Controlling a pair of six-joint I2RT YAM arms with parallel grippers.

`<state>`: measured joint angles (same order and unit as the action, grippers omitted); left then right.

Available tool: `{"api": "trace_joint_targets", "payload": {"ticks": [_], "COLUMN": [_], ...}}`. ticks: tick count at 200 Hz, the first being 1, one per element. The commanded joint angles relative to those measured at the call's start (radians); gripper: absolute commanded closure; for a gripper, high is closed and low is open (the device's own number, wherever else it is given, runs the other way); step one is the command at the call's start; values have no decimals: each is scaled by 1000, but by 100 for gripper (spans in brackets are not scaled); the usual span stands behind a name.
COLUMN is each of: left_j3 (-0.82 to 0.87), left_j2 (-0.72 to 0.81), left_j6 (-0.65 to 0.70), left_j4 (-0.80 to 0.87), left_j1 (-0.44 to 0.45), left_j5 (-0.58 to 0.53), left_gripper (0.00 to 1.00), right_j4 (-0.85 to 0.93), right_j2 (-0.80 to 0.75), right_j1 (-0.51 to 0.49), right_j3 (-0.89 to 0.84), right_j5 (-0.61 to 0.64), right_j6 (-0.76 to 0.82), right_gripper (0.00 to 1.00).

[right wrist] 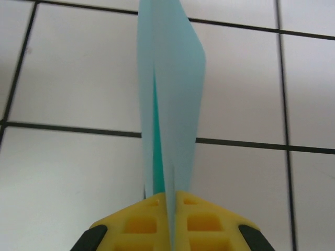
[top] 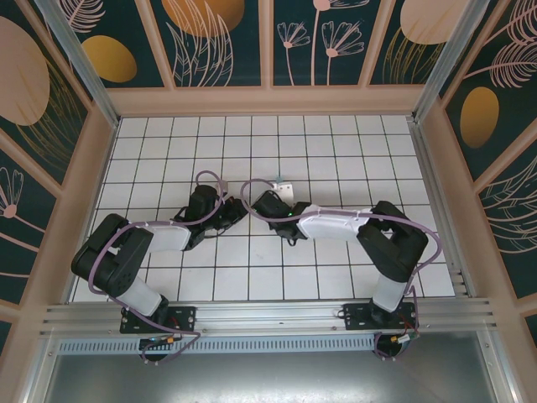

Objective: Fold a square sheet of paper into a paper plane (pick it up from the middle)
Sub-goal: Fold the wing for the fifth time at the center of the table.

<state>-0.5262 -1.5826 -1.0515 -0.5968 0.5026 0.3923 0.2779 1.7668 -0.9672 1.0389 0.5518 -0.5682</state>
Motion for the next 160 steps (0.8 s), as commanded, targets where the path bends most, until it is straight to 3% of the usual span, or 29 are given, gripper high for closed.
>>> {"api": "trace_joint_targets", "payload": {"ticks": [1,107,160], "left_j3": [-3,20,0], "left_j2": [1,-8,-44], "left_j6": [-3,-5,-4], "left_j4": [-1,-26,-29], "left_j1": [3,3,4], "left_j5": [-18,4,10], "left_gripper": [85,86,91], "right_j4": [-51,-351,-416], "right_j2": [21,12,13], "right_j1": [-16,43,66], "right_j3": [23,-110,-140], "right_j5": [-71,-521,-602], "right_j6": [58,151,176], "right_gripper": [94,95,94]}}
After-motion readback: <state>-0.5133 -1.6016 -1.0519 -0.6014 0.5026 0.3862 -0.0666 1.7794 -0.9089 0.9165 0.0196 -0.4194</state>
